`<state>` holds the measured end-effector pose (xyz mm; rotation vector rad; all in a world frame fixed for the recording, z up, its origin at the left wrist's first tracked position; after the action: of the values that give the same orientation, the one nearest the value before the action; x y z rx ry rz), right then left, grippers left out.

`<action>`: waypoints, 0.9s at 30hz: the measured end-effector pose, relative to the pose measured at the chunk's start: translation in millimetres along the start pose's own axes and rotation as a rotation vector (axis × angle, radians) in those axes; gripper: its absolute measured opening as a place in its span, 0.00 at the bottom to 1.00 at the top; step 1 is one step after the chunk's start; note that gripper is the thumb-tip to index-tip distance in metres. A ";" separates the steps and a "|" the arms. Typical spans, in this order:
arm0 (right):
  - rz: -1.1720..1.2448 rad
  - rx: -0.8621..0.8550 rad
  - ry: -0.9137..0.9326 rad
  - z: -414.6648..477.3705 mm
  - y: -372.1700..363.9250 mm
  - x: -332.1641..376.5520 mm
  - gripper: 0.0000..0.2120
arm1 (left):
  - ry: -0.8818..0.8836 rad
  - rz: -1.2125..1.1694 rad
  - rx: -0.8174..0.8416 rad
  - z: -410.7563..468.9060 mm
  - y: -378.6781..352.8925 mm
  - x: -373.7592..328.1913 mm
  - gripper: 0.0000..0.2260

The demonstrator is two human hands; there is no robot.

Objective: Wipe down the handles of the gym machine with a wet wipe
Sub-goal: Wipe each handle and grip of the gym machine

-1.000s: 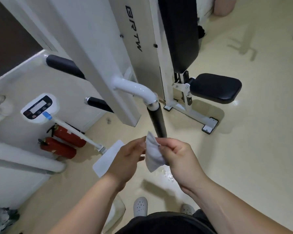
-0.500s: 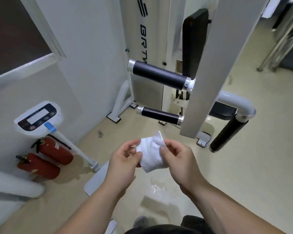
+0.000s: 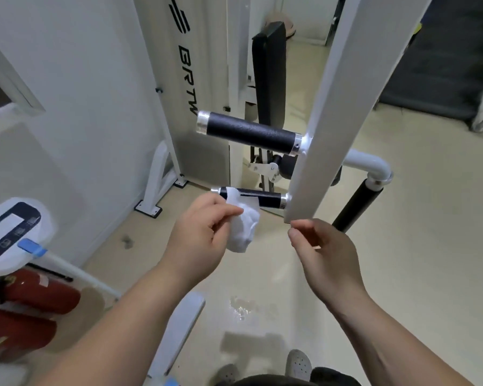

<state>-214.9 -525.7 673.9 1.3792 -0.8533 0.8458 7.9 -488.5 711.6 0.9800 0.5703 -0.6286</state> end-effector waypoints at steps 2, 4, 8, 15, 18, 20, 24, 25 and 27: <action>0.040 -0.139 -0.030 1.5 12.6 -4.7 0.03 | -0.073 0.015 0.244 1.2 -13.7 -3.1 0.15; 0.073 -0.210 -0.050 6.0 17.0 -9.9 0.10 | -0.144 0.085 0.432 0.7 -26.3 -8.4 0.16; 0.069 -0.291 0.132 14.5 20.1 6.4 0.19 | -0.206 0.081 0.328 25.5 -25.4 -19.9 0.16; -0.377 -0.551 0.730 15.0 41.1 62.2 0.31 | 0.163 0.380 0.168 73.4 -46.1 35.7 0.12; -0.522 -0.492 0.685 46.1 46.2 61.4 0.39 | 0.146 0.498 0.207 72.0 -58.5 37.5 0.17; -0.550 -0.489 0.695 54.6 44.5 60.4 0.36 | 0.052 0.587 0.262 66.8 -69.9 24.5 0.24; -0.542 -0.502 0.707 59.8 44.1 57.3 0.33 | -0.090 0.631 0.335 55.0 -98.3 5.2 0.22; -0.545 -0.501 0.710 61.7 45.2 56.8 0.33 | -0.120 0.619 0.320 53.2 -103.1 4.0 0.21; -0.562 -0.497 0.713 66.0 47.1 56.1 0.33 | -0.150 0.623 0.294 54.0 -103.9 7.6 0.21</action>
<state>-232.0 -590.5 746.2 0.7227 -0.0827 0.5598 -52.1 -580.8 670.8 1.2968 0.0197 -0.2221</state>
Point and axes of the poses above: each hand's wrist, its own z-axis towards the middle knuckle, its own y-axis out of the back of the hand, x = y × z, the point moved 8 cm from there along z, towards the middle knuckle, and after that the axes turned 4 degrees about -x, right-handed, at the moved point
